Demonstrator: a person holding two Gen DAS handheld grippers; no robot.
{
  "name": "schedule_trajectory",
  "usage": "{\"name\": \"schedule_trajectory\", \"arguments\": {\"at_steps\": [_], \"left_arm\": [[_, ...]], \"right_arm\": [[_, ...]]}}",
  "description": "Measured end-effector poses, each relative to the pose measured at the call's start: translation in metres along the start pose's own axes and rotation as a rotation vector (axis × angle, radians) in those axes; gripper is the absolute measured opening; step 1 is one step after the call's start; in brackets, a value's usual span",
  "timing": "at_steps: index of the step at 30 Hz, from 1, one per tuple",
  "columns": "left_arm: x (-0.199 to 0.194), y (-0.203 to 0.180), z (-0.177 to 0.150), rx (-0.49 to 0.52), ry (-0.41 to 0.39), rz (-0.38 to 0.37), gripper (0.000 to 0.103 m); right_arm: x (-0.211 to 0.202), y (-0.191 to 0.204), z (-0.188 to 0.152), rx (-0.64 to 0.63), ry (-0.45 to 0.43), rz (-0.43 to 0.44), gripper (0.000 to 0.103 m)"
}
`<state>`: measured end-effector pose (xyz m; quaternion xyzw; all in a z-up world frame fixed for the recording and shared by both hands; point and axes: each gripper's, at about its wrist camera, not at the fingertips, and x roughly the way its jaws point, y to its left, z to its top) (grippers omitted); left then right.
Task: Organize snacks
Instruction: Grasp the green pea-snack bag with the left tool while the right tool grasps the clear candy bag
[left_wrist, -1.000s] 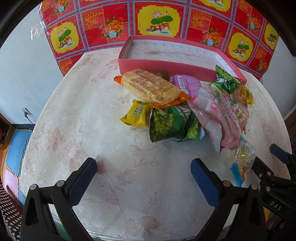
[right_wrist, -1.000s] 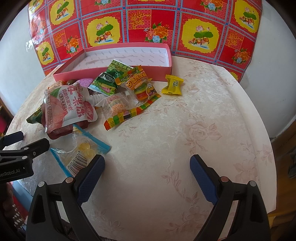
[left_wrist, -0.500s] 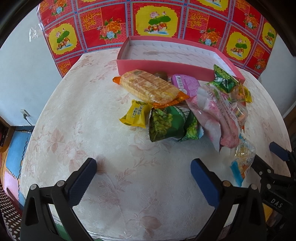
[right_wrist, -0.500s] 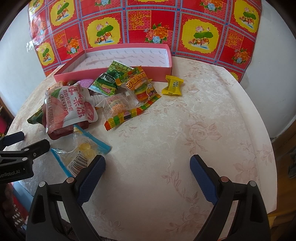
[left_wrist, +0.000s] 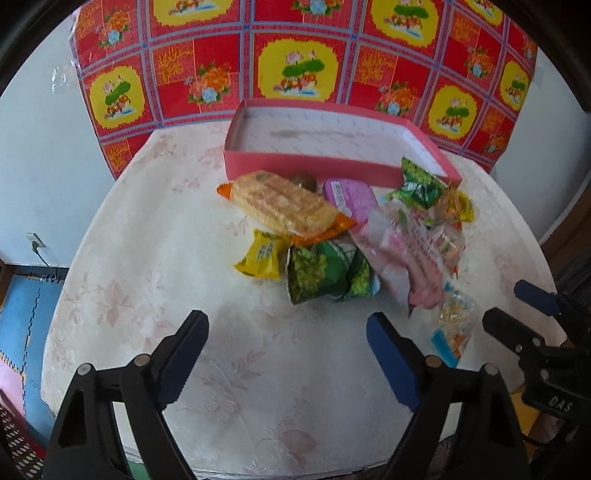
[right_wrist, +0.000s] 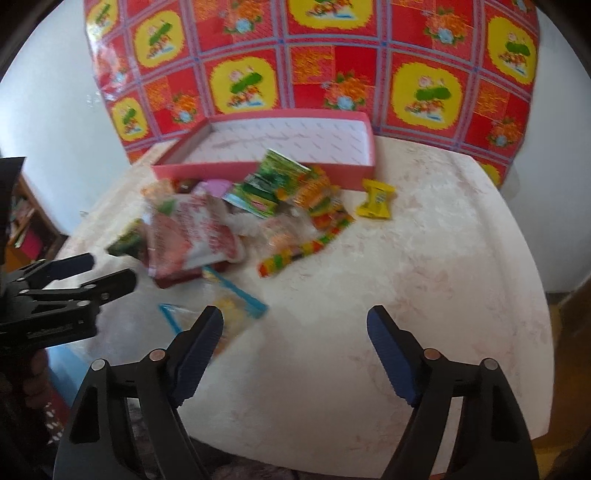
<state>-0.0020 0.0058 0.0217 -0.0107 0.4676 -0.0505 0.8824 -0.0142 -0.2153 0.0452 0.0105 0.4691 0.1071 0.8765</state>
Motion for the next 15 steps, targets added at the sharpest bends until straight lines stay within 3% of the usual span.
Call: {"name": "schedule_trajectory", "arguments": {"at_steps": [9,15], "left_arm": [[-0.001,0.011,0.000,-0.035,-0.008,0.014,0.089],[-0.002,0.012,0.000,-0.044,-0.014,-0.001,0.089]], "right_arm": [[0.011,0.022,0.003,-0.075,0.048,0.082,0.081],[0.025,0.030,0.000,-0.097,0.100,0.106,0.067]]}}
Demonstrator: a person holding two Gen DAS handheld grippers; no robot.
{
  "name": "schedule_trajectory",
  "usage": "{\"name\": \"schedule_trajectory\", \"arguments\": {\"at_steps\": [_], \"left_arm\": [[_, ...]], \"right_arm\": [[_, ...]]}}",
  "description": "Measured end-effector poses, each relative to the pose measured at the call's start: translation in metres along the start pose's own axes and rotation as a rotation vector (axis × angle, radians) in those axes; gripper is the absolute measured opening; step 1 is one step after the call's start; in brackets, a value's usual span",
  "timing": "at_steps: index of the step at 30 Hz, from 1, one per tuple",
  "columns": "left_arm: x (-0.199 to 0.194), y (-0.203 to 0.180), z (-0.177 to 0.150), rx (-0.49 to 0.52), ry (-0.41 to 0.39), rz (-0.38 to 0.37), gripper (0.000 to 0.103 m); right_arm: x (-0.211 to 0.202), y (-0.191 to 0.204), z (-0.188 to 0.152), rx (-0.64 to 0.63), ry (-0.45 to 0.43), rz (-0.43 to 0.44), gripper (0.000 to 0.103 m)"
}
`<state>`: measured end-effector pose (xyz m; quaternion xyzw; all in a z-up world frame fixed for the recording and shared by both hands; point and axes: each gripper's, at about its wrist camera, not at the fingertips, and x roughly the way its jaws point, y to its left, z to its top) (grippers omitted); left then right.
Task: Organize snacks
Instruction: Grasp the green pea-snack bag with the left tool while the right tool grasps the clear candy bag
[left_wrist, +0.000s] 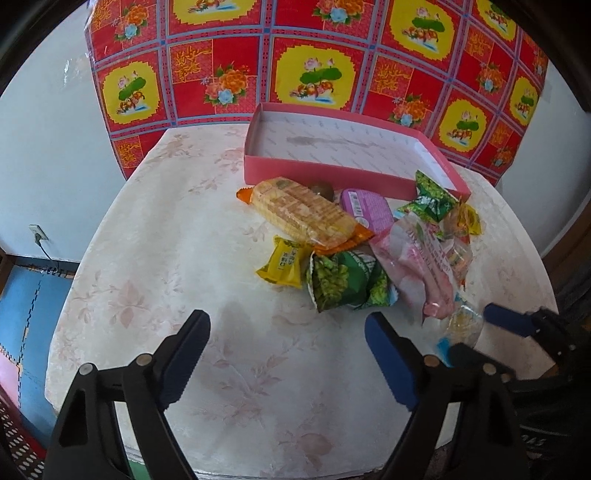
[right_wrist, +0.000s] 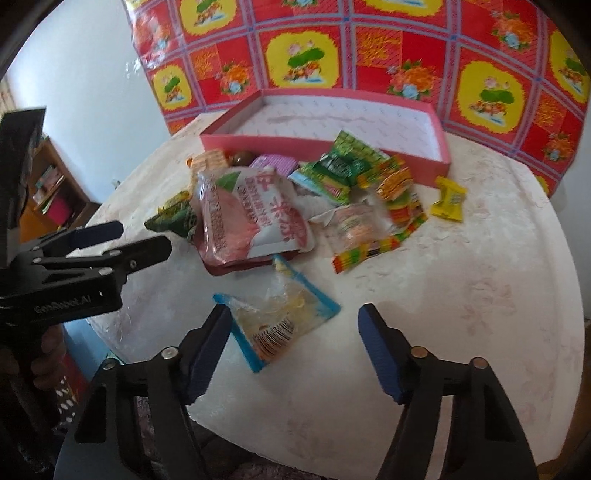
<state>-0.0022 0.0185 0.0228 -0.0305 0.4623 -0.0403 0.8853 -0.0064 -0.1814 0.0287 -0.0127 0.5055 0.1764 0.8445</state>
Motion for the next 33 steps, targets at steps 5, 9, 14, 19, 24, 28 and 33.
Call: {"name": "schedule_trajectory", "arguments": {"at_steps": [5,9,14,19,24,28,33], "left_arm": [[0.003,-0.002,0.003,-0.004,0.003,0.010,0.089],[0.005,-0.004,0.007,-0.007,-0.002,0.001,0.089],[0.008,-0.009,0.012,-0.003,-0.010,-0.001,0.089],[0.012,-0.013,0.016,-0.012,-0.010,-0.008,0.083],[0.013,-0.016,0.017,-0.027,-0.003,-0.034,0.071],[0.010,-0.020,0.014,-0.023,0.004,-0.059,0.058],[0.012,-0.028,0.011,-0.004,0.025,-0.111,0.049]], "right_arm": [[0.000,0.002,-0.003,-0.023,-0.010,-0.018,0.059],[-0.001,-0.004,-0.002,-0.012,-0.020,-0.043,0.056],[-0.004,-0.016,-0.002,0.025,-0.031,-0.073,0.056],[-0.006,-0.025,-0.002,0.052,-0.036,-0.087,0.056],[-0.006,-0.031,-0.002,0.073,-0.041,-0.080,0.056],[-0.006,-0.032,-0.004,0.078,-0.045,-0.071,0.056],[-0.006,-0.034,-0.005,0.087,-0.049,-0.061,0.056]]}}
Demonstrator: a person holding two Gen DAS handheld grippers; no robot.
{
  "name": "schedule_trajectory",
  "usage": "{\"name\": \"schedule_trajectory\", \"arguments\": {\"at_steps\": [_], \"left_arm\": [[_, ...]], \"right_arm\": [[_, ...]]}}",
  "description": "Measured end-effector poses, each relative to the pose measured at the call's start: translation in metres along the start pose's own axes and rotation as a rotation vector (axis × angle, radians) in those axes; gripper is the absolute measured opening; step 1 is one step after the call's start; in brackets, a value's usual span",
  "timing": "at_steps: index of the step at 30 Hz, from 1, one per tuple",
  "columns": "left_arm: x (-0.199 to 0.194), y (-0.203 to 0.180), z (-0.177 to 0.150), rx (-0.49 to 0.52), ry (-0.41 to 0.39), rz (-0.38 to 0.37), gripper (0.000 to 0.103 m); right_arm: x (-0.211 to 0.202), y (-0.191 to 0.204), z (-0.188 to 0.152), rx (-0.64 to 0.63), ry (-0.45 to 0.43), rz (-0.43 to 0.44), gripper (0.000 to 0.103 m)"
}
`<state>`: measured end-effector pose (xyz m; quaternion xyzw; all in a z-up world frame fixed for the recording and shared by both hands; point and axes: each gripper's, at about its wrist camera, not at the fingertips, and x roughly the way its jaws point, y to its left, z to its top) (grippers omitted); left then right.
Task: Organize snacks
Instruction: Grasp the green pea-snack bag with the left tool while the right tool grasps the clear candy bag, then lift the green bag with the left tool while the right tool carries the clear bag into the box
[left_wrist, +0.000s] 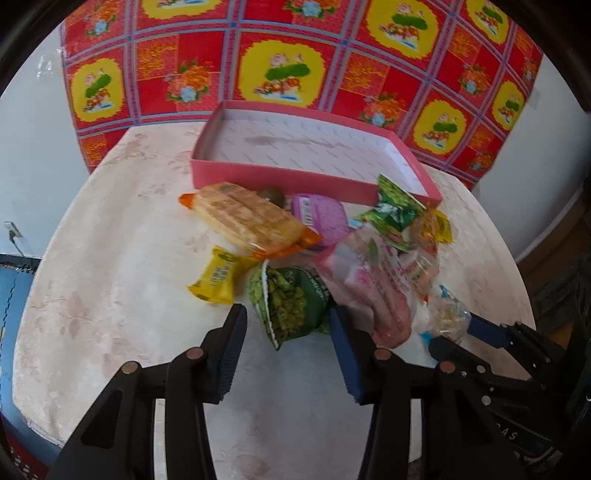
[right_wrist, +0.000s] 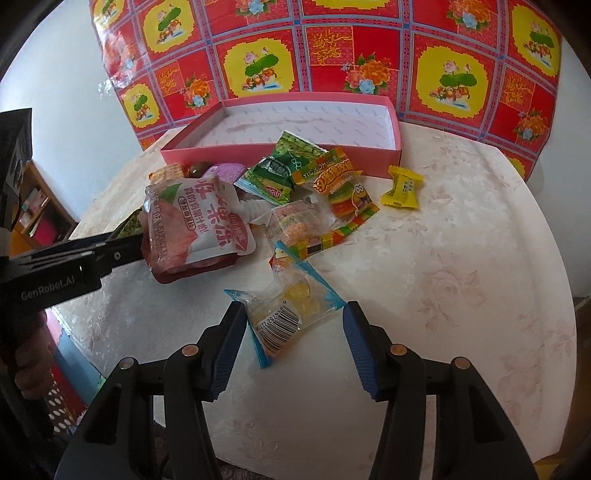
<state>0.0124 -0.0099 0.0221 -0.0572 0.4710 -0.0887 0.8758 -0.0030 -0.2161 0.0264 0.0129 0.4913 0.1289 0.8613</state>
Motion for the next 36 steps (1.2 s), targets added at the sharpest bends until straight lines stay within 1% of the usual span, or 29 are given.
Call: {"name": "schedule_trajectory", "arguments": {"at_steps": [6,10,15,18,20,25,36], "left_arm": [[0.011,-0.004,0.006,-0.006,0.006,-0.019,0.049],[0.020,-0.007,0.010,0.000,0.020,-0.009,0.049],[0.021,-0.014,0.007,0.042,0.015,0.012,0.049],[0.019,-0.014,0.006,0.043,0.018,-0.014,0.039],[0.018,-0.013,0.005,0.042,0.018,-0.016,0.037],[0.010,-0.007,0.002,0.033,0.007,-0.016,0.034],[-0.019,0.013,-0.001,-0.008,-0.046,0.005,0.033]], "right_arm": [[0.000,-0.001,-0.001,0.001,-0.004,0.009,0.056],[0.000,-0.002,-0.001,-0.001,-0.007,0.016,0.056],[0.000,-0.003,-0.001,-0.003,-0.011,0.020,0.056],[0.000,-0.003,0.000,-0.003,-0.010,0.021,0.056],[0.000,-0.004,0.000,-0.001,-0.010,0.021,0.056],[-0.003,-0.003,0.000,0.005,-0.011,0.028,0.055],[-0.024,0.004,0.007,-0.018,-0.066,0.019,0.054]]}}
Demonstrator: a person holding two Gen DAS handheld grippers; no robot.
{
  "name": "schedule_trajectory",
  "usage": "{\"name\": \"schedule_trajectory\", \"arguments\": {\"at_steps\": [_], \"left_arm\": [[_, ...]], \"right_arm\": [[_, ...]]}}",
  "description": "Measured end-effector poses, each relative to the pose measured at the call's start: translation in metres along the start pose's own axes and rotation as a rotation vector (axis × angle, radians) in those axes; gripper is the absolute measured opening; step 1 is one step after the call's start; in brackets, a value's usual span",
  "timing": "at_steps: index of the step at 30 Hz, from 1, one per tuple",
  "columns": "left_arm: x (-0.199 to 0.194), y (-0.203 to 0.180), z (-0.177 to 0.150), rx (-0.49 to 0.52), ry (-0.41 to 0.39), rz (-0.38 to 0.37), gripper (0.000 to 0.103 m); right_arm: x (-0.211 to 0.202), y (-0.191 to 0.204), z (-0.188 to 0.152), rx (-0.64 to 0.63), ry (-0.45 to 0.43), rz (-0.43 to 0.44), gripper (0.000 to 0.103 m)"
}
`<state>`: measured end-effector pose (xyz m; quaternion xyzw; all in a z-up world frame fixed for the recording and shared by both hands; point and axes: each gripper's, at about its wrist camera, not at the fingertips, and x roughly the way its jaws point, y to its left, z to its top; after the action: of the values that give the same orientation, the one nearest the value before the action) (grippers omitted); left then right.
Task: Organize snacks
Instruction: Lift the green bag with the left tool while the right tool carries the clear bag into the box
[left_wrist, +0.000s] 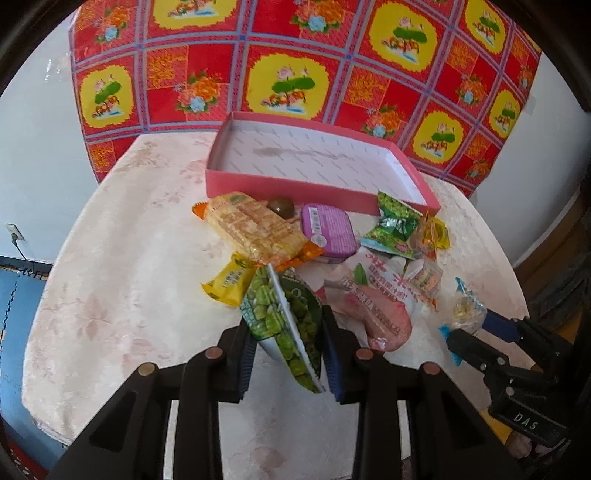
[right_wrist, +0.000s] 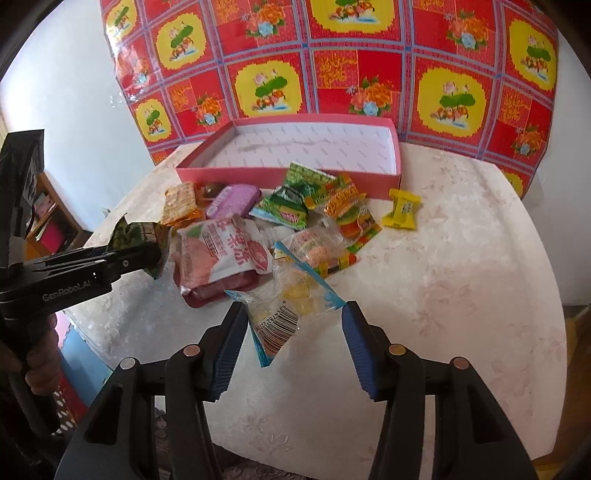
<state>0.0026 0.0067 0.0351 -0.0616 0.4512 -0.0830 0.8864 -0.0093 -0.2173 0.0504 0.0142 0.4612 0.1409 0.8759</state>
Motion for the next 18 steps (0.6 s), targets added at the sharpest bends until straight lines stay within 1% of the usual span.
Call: {"name": "schedule_trajectory", "arguments": {"at_steps": [4,12,18], "left_arm": [[-0.008,0.001,0.005,-0.002,-0.015,0.002,0.033],[-0.025,-0.004,0.023,0.005,-0.059,-0.019,0.033],[-0.024,-0.005,0.039,0.005,-0.071,-0.015,0.033]], "right_arm": [[-0.006,0.001,0.008,-0.007,-0.014,0.003,0.054],[-0.011,-0.001,0.029,0.013,-0.028,0.026,0.054],[-0.011,-0.006,0.048,0.020,-0.033,0.033,0.054]]}}
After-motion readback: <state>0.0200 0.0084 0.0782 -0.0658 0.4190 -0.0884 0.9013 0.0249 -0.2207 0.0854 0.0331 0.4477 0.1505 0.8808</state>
